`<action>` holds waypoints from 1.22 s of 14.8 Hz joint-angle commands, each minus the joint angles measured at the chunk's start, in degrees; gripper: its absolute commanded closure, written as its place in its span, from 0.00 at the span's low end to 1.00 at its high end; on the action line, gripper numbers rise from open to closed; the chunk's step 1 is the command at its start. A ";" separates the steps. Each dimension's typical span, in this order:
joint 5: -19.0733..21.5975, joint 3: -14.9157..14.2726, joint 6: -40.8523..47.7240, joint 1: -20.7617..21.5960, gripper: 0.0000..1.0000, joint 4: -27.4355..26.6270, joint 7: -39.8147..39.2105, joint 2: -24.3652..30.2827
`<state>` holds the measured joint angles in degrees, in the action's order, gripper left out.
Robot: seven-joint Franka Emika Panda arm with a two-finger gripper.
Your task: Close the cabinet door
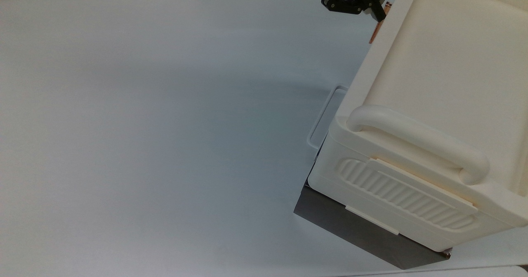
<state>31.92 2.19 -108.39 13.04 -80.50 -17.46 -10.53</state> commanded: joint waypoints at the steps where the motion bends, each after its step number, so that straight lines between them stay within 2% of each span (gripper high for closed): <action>1: 1.65 -0.44 -0.41 -0.04 1.00 -1.06 -2.14 0.51; 5: 0.96 -0.52 1.51 -1.53 1.00 -1.85 -3.03 0.94; 7: -0.97 -0.87 6.85 -3.63 1.00 -2.12 -2.59 1.21; 9: -7.45 -1.14 10.56 -5.04 1.00 -2.21 -1.54 1.30; 12: -18.52 -4.64 16.09 -6.97 1.00 -2.12 1.89 1.56; 15: -23.73 -8.16 18.57 -7.51 1.00 -2.12 4.69 3.14; 18: -32.76 -8.44 19.62 -7.33 1.00 -2.29 12.86 4.28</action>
<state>6.96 -5.81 -90.67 4.55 -81.33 -12.81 -9.03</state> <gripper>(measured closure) 0.991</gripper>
